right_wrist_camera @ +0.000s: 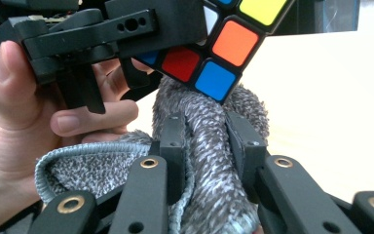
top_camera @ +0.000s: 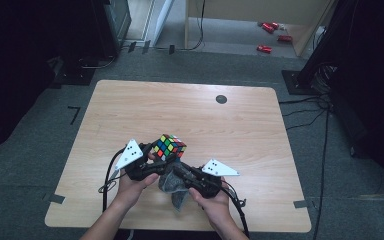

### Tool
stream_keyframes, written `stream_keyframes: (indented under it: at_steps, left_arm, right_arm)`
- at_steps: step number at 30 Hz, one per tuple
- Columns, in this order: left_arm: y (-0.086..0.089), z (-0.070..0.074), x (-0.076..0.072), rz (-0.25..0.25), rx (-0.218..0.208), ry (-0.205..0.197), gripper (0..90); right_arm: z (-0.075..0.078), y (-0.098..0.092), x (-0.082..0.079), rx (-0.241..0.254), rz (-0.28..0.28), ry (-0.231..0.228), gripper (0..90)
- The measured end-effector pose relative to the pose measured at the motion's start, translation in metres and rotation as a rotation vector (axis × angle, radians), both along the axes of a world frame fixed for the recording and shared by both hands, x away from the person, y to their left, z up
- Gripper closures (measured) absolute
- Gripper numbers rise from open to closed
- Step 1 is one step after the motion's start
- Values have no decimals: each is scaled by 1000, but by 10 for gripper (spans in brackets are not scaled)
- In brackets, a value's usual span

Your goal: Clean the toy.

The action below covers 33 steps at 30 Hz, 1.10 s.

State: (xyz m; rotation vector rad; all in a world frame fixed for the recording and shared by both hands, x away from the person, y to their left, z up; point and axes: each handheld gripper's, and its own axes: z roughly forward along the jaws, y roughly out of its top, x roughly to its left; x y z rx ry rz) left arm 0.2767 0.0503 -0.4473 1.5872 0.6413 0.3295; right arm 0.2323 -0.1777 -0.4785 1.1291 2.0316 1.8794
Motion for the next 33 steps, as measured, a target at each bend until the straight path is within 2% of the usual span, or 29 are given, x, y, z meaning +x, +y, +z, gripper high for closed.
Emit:
stream_keyframes:
  at_steps: [3, 6, 10, 12, 13, 15, 18, 21, 22, 23, 25, 27, 33]
  left_arm:
    - [-3, -2, -2, -9, 26, -12, 345]
    - [-1, 0, -2, 1, 14, -24, 345]
    - [8, 2, 2, 34, -5, -15, 345]
    - [12, 3, 5, 49, -7, -9, 345]
    - [15, 3, 6, 55, -7, -6, 345]
    - [18, 3, 8, 65, -12, -2, 345]
    - [21, 3, 10, 72, -10, 1, 345]
    - [21, 1, 10, 73, 8, 12, 345]
    - [20, 1, 11, 75, 17, 13, 345]
    - [19, 0, 11, 73, 24, 15, 345]
    - [16, -2, 11, 66, 39, 19, 345]
    - [14, -3, 11, 62, 53, 26, 345]
    - [13, -7, 13, 60, 68, 43, 345]
  right_arm:
    - [4, 9, -6, 3, 38, -17, 723]
    - [8, 9, -6, 9, 34, -25, 724]
    - [2, -8, 2, -12, -31, -5, 724]
    - [1, -18, 5, -95, -93, -44, 724]
    - [1, -24, 8, -116, -119, -53, 725]
    - [3, -36, 12, -120, -161, -52, 724]
    - [7, -59, 20, -186, -259, -74, 724]
    - [6, -77, 29, -306, -325, -68, 719]
    - [4, -84, 31, -362, -359, -63, 718]
    - [1, -90, 33, -387, -381, -48, 717]
    - [-6, -99, 38, -392, -399, 4, 716]
    - [-11, -104, 41, -408, -419, 32, 715]
    - [-19, -108, 45, -423, -425, 56, 712]
